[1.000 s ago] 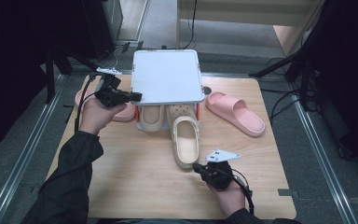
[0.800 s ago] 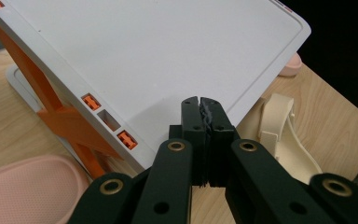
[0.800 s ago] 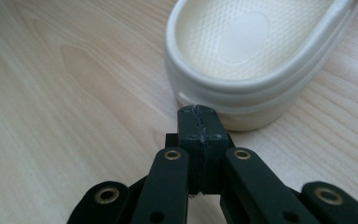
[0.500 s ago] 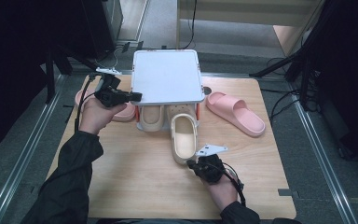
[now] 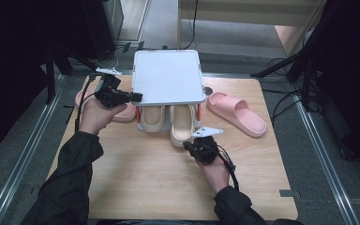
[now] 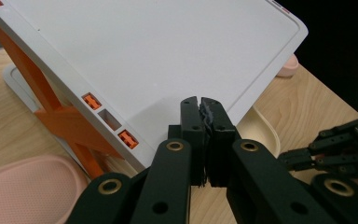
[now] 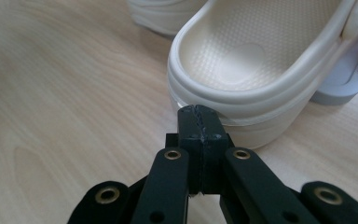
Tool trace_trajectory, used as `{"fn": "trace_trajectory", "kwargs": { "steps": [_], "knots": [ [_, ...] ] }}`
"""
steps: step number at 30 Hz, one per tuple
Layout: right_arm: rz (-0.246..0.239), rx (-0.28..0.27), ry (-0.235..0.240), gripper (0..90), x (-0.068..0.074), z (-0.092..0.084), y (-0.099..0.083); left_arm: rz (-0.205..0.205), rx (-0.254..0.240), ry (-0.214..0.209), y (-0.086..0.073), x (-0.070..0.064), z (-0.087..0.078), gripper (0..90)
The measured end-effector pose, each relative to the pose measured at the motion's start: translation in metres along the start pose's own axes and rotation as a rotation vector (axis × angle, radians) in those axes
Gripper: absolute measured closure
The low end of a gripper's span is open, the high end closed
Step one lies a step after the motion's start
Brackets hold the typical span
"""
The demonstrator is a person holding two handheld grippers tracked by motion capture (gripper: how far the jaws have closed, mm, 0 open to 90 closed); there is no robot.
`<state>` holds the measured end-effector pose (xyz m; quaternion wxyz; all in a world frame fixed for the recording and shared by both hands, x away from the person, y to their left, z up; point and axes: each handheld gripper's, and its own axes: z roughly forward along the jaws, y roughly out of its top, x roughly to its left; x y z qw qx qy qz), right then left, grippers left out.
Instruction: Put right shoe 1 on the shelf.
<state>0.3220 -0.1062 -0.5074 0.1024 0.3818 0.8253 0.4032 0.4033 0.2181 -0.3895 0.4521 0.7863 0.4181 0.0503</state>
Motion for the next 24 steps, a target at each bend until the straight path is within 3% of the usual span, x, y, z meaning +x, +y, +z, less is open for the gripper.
{"fn": "trace_trajectory", "kwargs": {
  "steps": [9,14,18,22,24],
  "knots": [
    [0.022,0.01,0.014,89.9,-0.017,0.018,0.024,0.0,-0.001,0.0,0.0,0.0,0.0,87.7],
    [0.028,0.007,0.012,89.9,-0.025,0.026,0.03,0.001,-0.003,-0.001,0.0,0.0,0.0,87.4],
    [0.06,-0.009,0.011,85.2,-0.03,0.029,0.032,-0.006,-0.008,-0.014,-0.001,0.002,-0.001,86.2],
    [0.083,0.01,0.03,89.6,-0.029,0.026,0.03,-0.009,-0.01,-0.023,-0.001,0.002,-0.001,83.9],
    [0.067,0.001,0.046,88.4,-0.026,0.018,0.029,-0.014,-0.009,-0.045,-0.001,0.002,-0.002,77.2]
  ]
}}
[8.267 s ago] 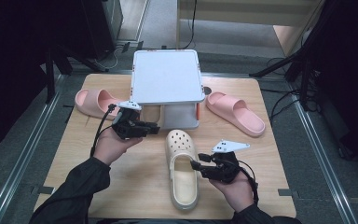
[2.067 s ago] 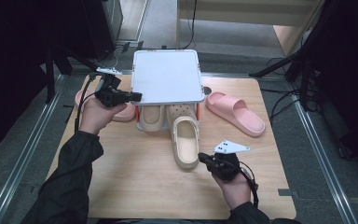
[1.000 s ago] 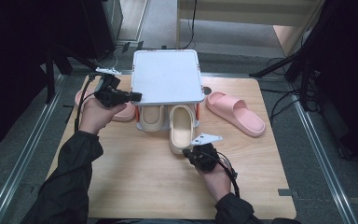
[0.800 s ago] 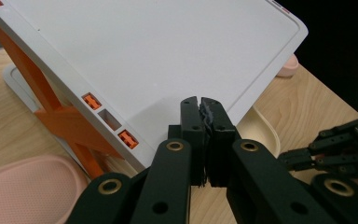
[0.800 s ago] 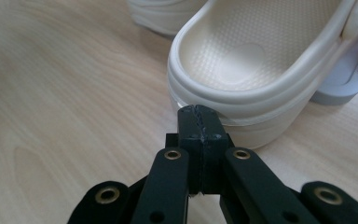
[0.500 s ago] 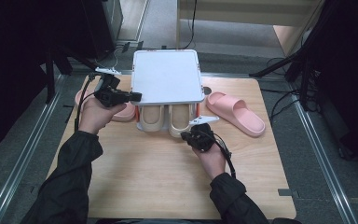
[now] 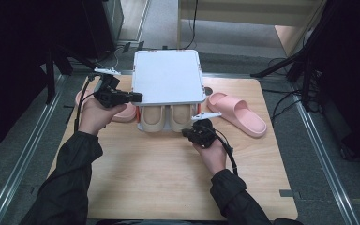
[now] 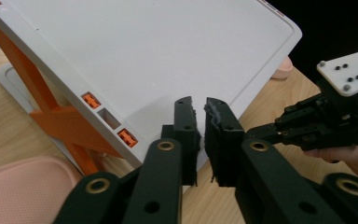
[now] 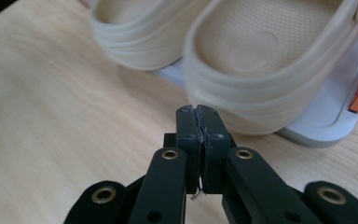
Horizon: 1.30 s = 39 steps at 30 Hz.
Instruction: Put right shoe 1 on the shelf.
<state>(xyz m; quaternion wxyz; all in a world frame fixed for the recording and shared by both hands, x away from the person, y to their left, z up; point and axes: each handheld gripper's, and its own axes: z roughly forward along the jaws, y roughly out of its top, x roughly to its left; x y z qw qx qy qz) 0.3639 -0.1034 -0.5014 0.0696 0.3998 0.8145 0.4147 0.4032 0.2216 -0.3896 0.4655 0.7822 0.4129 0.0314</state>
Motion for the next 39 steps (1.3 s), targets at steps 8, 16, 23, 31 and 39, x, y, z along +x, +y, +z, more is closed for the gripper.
{"fn": "trace_trajectory", "kwargs": {
  "steps": [8,16,23,31,39],
  "knots": [
    [-0.012,-0.057,0.068,71.0,0.006,-0.038,-0.007,-0.028,0.016,0.012,0.001,-0.007,-0.01,47.1],
    [-0.03,-0.074,0.114,54.5,0.006,-0.057,-0.016,-0.006,0.003,0.034,-0.003,-0.018,-0.027,40.9],
    [-0.062,-0.069,0.121,51.9,0.002,-0.073,-0.025,-0.026,-0.007,0.075,-0.012,-0.014,-0.042,39.9],
    [-0.066,-0.066,0.121,51.4,-0.006,-0.085,-0.031,-0.059,-0.025,0.129,-0.025,-0.004,-0.055,43.1],
    [-0.074,-0.068,0.106,51.5,-0.013,-0.088,-0.032,-0.069,-0.067,0.162,-0.036,0.005,-0.065,64.9]
  ]
}}
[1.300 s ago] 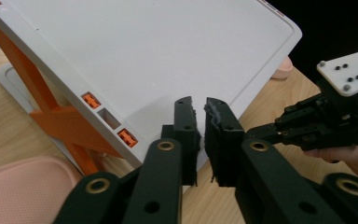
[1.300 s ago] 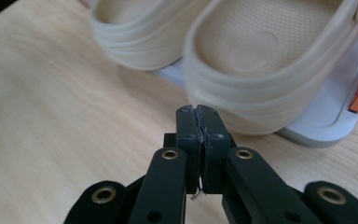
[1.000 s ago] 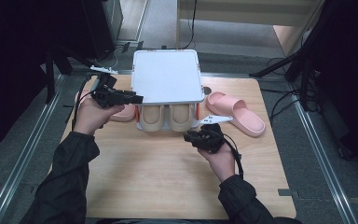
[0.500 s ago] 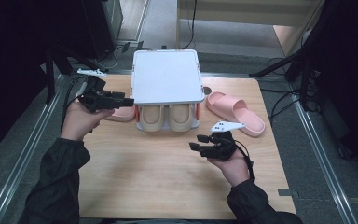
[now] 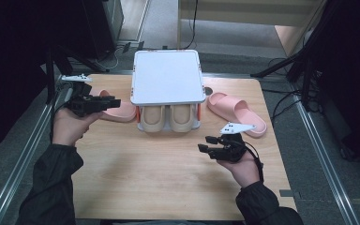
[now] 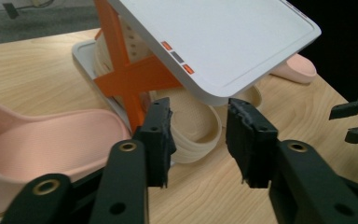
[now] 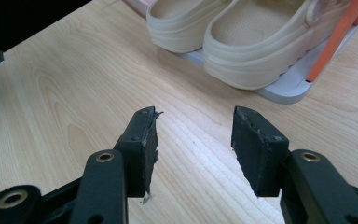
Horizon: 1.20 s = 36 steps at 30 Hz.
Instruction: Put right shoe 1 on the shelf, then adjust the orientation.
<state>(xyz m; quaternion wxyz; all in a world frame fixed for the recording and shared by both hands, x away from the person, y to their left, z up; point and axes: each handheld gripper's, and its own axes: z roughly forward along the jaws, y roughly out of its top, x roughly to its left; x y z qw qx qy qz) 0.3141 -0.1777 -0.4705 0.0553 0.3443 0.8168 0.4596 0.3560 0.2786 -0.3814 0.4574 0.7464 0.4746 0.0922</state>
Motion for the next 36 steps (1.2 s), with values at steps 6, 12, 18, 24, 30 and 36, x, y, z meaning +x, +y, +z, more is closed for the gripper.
{"fn": "trace_trajectory", "kwargs": {
  "steps": [6,12,18,24,30,36],
  "knots": [
    [0.009,0.009,-0.001,52.0,-0.006,0.004,0.001,-0.024,0.028,0.034,-0.009,0.013,0.0,80.1],
    [0.025,0.006,0.006,51.9,-0.007,0.005,0.003,-0.064,0.027,0.056,-0.018,0.028,0.007,84.6],
    [0.024,0.002,0.003,51.9,-0.008,0.004,0.003,-0.081,0.038,0.073,-0.024,0.039,0.017,84.5],
    [0.021,0.005,-0.002,51.8,-0.009,0.004,0.002,-0.096,0.05,0.104,-0.032,0.049,0.028,84.5],
    [0.01,0.016,-0.002,51.6,-0.006,0.005,0.001,-0.118,0.059,0.143,-0.039,0.06,0.039,88.5],
    [0.007,0.023,-0.01,51.6,-0.003,0.004,-0.001,-0.157,0.067,0.163,-0.045,0.076,0.049,89.5]
  ]
}}
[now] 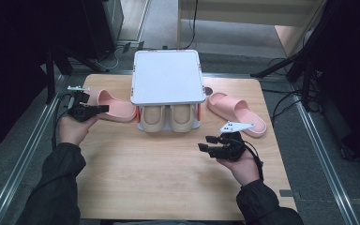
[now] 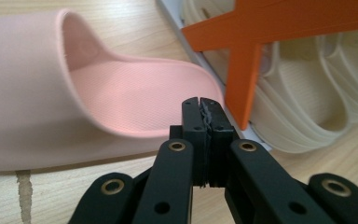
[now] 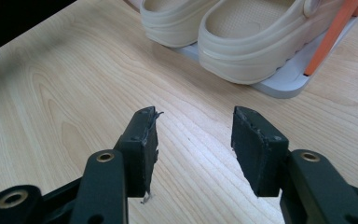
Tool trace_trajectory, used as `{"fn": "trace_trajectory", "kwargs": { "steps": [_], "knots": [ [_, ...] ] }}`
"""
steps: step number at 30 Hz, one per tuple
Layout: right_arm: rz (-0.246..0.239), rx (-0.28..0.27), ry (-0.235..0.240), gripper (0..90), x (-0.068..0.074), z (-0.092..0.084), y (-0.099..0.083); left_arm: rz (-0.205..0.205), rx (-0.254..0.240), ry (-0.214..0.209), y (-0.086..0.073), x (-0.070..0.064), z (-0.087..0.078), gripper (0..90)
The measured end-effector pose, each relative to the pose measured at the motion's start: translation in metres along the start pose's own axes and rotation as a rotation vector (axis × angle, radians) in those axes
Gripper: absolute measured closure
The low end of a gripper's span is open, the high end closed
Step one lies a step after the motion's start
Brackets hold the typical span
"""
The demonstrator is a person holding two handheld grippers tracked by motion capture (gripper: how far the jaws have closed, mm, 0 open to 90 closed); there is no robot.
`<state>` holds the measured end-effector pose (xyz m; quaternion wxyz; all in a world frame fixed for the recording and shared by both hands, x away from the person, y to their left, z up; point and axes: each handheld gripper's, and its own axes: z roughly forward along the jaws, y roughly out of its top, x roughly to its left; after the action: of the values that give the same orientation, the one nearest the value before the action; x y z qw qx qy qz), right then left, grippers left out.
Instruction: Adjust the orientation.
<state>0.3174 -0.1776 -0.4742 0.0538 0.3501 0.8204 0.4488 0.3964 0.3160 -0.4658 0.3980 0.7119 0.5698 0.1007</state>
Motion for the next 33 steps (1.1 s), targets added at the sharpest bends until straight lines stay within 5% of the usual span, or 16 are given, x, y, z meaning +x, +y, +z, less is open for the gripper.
{"fn": "trace_trajectory", "kwargs": {
  "steps": [21,33],
  "knots": [
    [0.052,-0.012,-0.063,50.7,-0.001,-0.02,-0.019,-0.049,0.053,0.057,0.006,0.02,0.046,89.4],
    [0.05,-0.015,-0.067,50.7,-0.002,-0.021,-0.019,-0.073,0.07,0.079,-0.002,0.032,0.048,89.3]
  ]
}}
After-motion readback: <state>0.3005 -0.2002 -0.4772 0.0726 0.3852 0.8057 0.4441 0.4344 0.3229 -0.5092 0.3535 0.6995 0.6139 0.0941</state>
